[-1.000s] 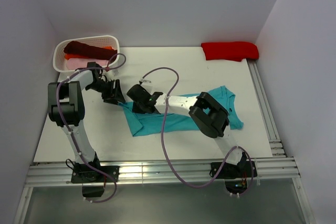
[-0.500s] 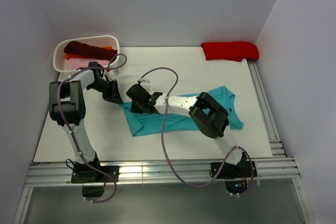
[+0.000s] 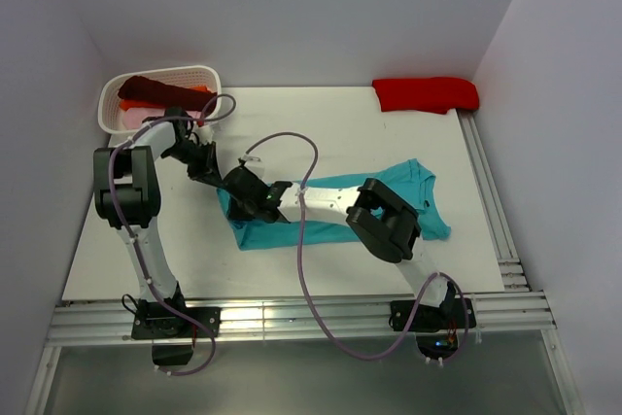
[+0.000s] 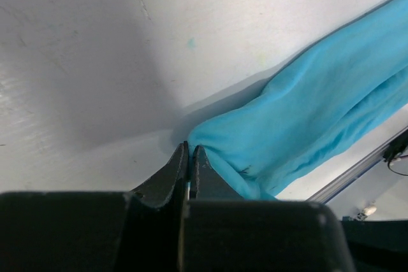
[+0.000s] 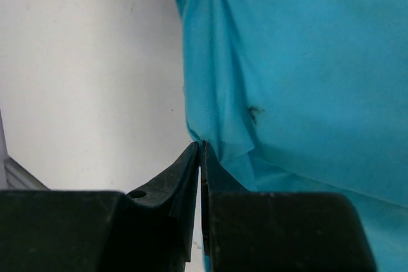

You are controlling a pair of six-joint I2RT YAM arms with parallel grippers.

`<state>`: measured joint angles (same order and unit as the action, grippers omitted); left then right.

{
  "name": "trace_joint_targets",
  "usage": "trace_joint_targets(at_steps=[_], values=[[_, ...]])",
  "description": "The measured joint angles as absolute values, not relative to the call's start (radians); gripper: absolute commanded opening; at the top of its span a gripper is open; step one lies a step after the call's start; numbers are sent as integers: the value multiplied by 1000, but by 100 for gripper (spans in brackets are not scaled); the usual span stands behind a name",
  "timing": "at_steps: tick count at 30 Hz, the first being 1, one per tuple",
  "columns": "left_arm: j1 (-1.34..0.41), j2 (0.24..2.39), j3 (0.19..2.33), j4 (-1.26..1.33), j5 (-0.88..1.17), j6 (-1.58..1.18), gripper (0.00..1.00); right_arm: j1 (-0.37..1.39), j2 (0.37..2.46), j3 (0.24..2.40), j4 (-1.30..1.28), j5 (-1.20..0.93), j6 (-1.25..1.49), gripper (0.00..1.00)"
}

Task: Roll the t-shirts
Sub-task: Roll the tshirt

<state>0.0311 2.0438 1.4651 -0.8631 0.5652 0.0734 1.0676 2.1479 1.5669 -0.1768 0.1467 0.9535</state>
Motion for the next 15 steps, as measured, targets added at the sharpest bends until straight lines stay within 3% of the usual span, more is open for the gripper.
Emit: trace_joint_targets(at_steps=[4,5,10,15], values=[[31,2070,1486,-881,541,95,0,1076,2153,1588,-174,128,953,19],[31,2076,1489,-883,535,99,0,1078,2154,1595,-172,123,953,26],[31,2093,1491,-889,513,120,0,1087,2154,1610,-165,120,952,41],[30,2093,1498,-900,500,137,0,1091,2143,1608,-185,139,950,41]])
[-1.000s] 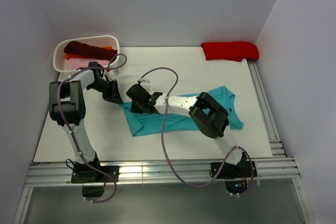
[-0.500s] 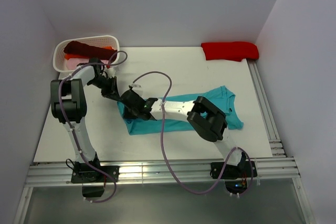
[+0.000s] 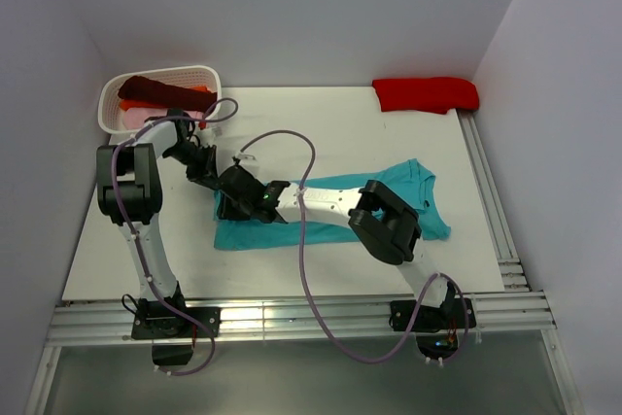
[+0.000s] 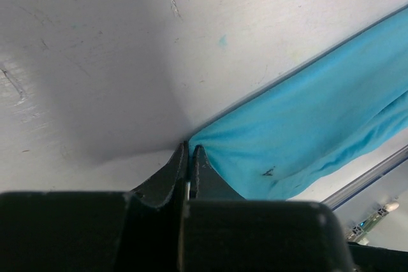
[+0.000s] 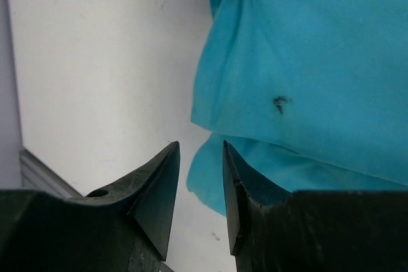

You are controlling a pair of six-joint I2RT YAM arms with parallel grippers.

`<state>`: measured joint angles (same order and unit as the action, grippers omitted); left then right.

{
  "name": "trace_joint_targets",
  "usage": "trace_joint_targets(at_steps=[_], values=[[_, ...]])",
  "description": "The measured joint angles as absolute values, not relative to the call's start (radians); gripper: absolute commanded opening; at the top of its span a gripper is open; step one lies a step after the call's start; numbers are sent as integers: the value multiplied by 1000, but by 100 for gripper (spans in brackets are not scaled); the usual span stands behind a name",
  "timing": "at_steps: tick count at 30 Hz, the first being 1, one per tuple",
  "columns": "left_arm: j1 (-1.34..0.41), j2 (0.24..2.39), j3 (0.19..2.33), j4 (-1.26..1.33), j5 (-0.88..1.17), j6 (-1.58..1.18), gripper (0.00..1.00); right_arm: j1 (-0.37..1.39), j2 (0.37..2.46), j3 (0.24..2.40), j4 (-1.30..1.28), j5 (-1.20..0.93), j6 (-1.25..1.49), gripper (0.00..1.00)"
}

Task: Roll the t-shirts
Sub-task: Roll the tshirt

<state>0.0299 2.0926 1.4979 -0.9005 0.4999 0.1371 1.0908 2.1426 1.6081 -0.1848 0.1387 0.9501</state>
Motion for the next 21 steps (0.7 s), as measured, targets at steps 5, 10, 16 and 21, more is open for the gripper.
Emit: trace_joint_targets(at_steps=[5,10,16,21], values=[[29,2093,1513,-910,499,146,1,1107,2144,1662,-294,189,941,41],[28,2093,1521,-920,499,170,25,1158,2173,1781,-386,243,938,41],[28,2093,1522,-927,500,199,52,1212,2221,1815,-449,270,941,41],[29,2091,1536,-932,504,201,59,1235,2289,1861,-511,289,945,41]])
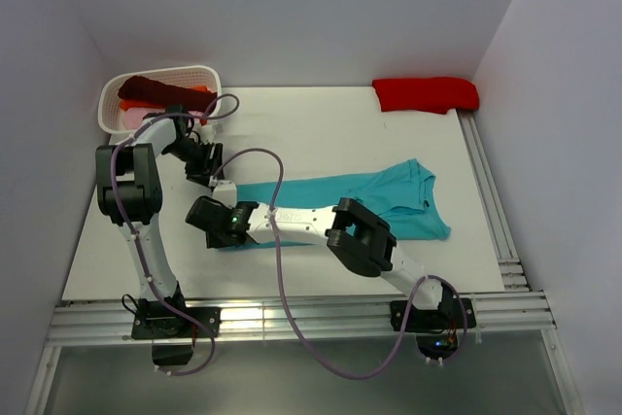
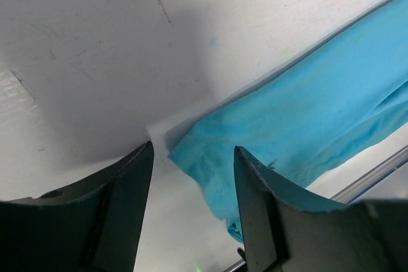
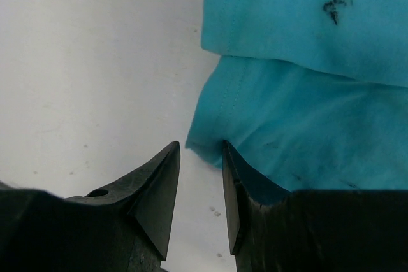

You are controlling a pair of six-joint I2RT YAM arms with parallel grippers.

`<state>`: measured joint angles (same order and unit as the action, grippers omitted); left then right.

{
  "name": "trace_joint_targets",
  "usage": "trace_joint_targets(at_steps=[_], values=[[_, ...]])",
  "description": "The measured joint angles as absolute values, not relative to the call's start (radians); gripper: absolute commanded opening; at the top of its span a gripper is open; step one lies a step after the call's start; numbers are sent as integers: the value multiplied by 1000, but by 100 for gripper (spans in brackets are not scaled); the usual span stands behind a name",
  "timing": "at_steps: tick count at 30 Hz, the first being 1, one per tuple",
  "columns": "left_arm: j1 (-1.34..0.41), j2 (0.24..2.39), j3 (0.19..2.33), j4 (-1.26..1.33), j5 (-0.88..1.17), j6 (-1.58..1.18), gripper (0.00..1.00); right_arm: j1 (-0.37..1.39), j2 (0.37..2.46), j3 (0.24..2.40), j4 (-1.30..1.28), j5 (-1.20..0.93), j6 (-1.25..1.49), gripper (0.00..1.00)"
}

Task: Roll the t-shirts
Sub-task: Roll the tshirt

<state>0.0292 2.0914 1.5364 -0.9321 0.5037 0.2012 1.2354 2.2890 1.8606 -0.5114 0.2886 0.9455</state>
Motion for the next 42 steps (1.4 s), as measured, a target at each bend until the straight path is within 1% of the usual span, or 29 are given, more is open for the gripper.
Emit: trace_joint_targets(at_steps=[7,12,17,18,20,21,22,24,25,26,28,29,32,35,38,42], values=[[32,2091,1538,-947,525,225,61,1248,2321,1912,-577,318,950,42],[36,2091,1538,-969,552,251,62,1253,2333,1932,-579,317,949,48],[49,2091,1538,-992,586,277,63,1253,2365,1947,-587,312,949,49],[51,2091,1537,-994,591,280,63,1253,2367,1950,-587,311,950,46],[56,2092,1534,-996,603,286,63,1253,2368,1954,-589,307,949,38],[57,2093,1533,-997,608,287,62,1253,2371,1954,-592,305,951,30],[58,2094,1531,-997,611,289,61,1253,2372,1954,-593,306,951,25],[58,2103,1531,-996,620,290,58,1252,2372,1949,-588,302,958,17],[58,2108,1531,-993,624,290,57,1252,2368,1935,-576,302,962,17],[58,2115,1529,-990,628,289,49,1252,2359,1917,-561,302,963,16],[58,2123,1528,-991,635,281,42,1248,2331,1856,-507,295,969,15],[58,2126,1528,-987,635,281,34,1243,2310,1816,-473,285,971,15],[57,2127,1528,-981,632,268,17,1232,2267,1729,-396,260,975,15],[56,2127,1528,-977,624,263,6,1220,2243,1676,-340,231,976,15],[52,2122,1528,-975,599,261,0,1206,2225,1640,-292,197,977,15],[41,2105,1529,-970,534,249,0,1189,2209,1603,-211,146,988,15]])
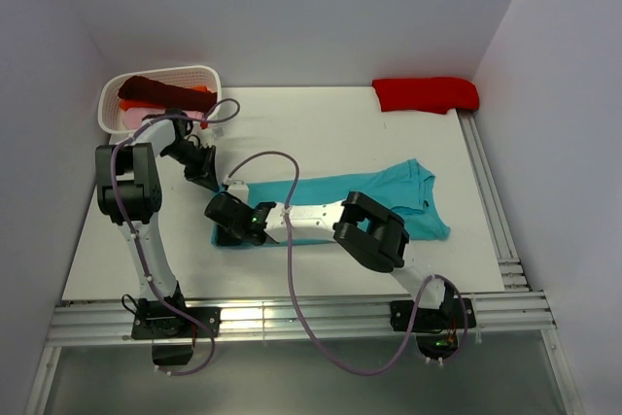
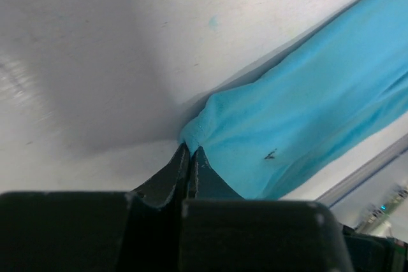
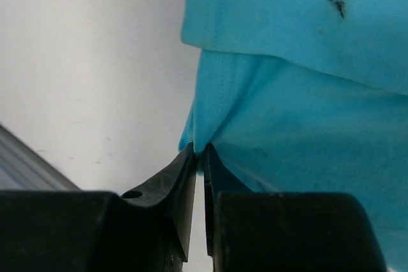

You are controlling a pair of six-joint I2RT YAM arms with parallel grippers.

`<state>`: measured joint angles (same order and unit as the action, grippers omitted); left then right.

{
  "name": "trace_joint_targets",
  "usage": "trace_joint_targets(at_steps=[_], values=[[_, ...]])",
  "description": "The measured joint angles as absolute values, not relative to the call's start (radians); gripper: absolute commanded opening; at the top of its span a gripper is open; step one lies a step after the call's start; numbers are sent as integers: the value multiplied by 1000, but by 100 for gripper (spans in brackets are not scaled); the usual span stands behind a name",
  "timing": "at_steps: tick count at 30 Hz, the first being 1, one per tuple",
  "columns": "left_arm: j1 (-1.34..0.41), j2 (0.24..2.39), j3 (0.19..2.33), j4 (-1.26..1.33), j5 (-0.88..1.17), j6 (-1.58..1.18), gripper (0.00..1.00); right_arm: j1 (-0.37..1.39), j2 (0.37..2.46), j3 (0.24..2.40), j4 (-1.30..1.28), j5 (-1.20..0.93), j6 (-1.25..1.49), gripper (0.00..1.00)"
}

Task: Roll the t-shirts
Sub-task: Roll the tshirt

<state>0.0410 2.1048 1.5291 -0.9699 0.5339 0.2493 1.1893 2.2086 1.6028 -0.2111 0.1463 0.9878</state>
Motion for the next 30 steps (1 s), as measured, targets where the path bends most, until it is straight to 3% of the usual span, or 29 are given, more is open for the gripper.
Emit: trace_joint_targets(at_steps=[8,30], values=[[-15,2040,1541,-963,367,229,1,1168,2201,1583,-56,81,1031,15],[-258,2038,1662,-997,155,110,16,1146,1986,1210,154,141,1158,11]])
